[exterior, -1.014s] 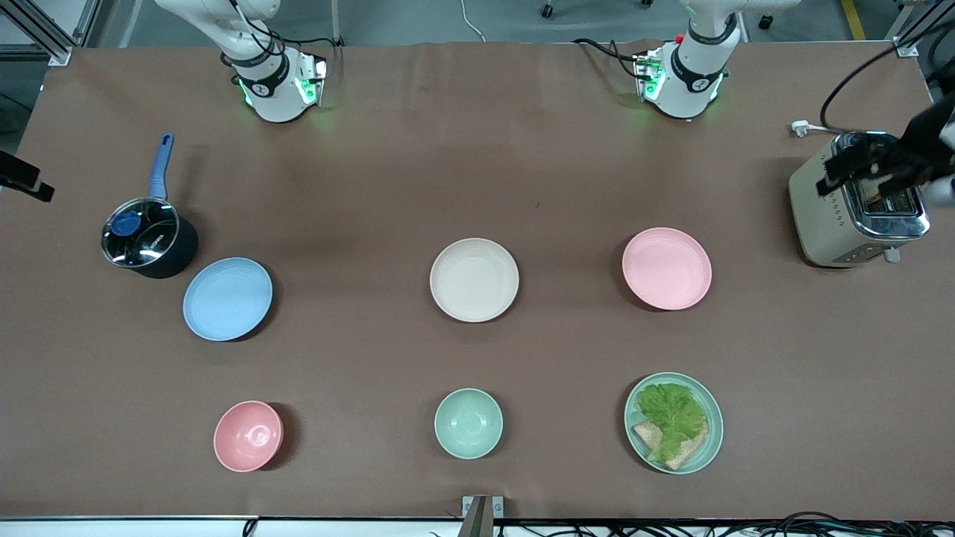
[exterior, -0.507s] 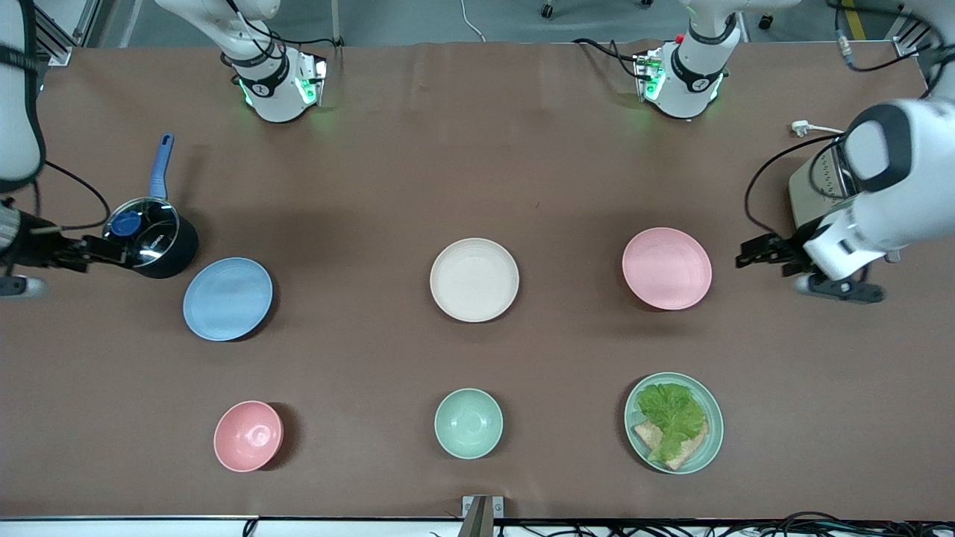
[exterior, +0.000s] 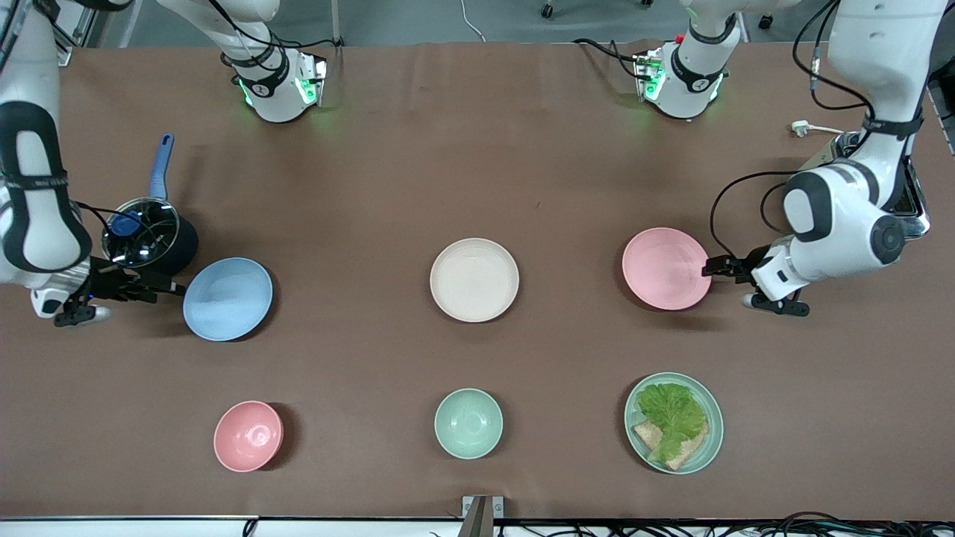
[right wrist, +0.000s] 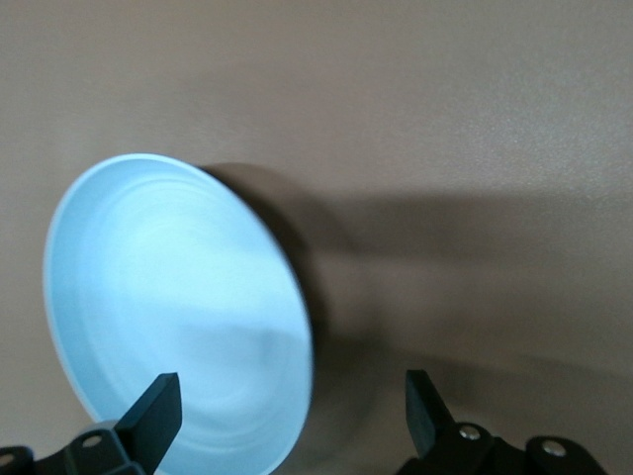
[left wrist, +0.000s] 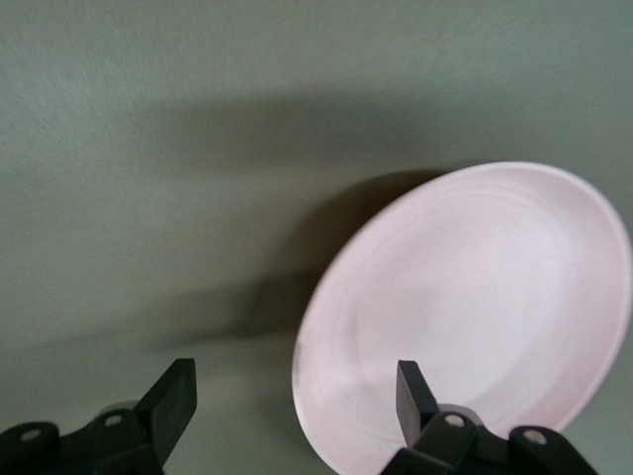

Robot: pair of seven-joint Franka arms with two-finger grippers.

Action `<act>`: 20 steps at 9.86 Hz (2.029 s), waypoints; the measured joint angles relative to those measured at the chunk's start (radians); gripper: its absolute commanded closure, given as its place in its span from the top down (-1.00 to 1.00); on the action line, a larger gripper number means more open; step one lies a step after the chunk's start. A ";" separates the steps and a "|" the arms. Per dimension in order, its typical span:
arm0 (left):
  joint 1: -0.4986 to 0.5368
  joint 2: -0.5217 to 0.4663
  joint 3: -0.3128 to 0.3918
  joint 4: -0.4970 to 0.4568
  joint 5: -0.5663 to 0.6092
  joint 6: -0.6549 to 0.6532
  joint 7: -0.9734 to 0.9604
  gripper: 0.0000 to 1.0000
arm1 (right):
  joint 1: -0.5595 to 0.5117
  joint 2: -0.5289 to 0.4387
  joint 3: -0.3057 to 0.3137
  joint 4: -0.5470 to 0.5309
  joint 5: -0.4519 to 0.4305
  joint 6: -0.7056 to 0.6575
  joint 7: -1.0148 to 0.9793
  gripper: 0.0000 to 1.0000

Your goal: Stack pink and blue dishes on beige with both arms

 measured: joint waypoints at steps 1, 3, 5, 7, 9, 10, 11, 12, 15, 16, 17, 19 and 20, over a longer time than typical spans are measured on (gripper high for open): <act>-0.001 0.030 -0.001 -0.004 -0.009 0.028 0.008 0.34 | 0.001 0.016 0.001 0.002 0.014 0.013 -0.014 0.76; -0.002 0.064 -0.002 -0.007 -0.088 0.039 0.066 -0.85 | 0.002 0.034 0.002 0.000 0.048 0.017 -0.029 0.36; -0.001 0.061 -0.001 -0.014 -0.134 0.039 0.119 -1.00 | 0.004 0.049 0.003 -0.002 0.067 0.017 -0.031 -0.17; -0.001 0.050 -0.002 -0.024 -0.144 0.038 0.131 -0.99 | 0.006 0.055 0.006 -0.005 0.100 0.014 -0.031 -0.99; 0.000 0.003 -0.003 -0.027 -0.149 0.010 0.137 -1.00 | 0.006 0.055 0.006 -0.004 0.110 0.006 -0.020 -0.99; 0.000 -0.025 -0.010 -0.027 -0.149 -0.001 0.136 -0.99 | 0.007 0.055 0.006 0.006 0.111 -0.017 0.006 -0.99; 0.000 -0.060 -0.029 -0.025 -0.149 -0.011 0.135 -1.00 | 0.008 0.053 0.005 0.038 0.095 -0.068 0.039 -0.99; 0.001 -0.099 -0.071 -0.023 -0.151 -0.023 0.118 -1.00 | 0.010 0.048 0.004 0.098 0.046 -0.142 0.097 -0.99; -0.008 -0.131 -0.305 0.023 -0.162 0.006 -0.138 -0.99 | 0.026 -0.019 0.028 0.302 -0.115 -0.354 0.382 -0.99; -0.016 -0.103 -0.389 0.050 -0.163 0.060 -0.247 -0.98 | 0.039 -0.055 0.056 0.338 -0.147 -0.391 0.478 -0.99; -0.024 -0.052 -0.467 0.076 -0.162 0.145 -0.368 -0.98 | 0.056 -0.092 0.099 0.351 -0.173 -0.412 0.573 -0.99; -0.040 0.073 -0.577 0.103 -0.092 0.318 -0.556 -0.97 | 0.083 -0.164 0.215 0.354 -0.192 -0.455 0.737 -0.99; -0.052 0.123 -0.604 0.109 -0.023 0.367 -0.645 -0.97 | 0.091 -0.185 0.270 0.353 -0.195 -0.460 0.781 -0.99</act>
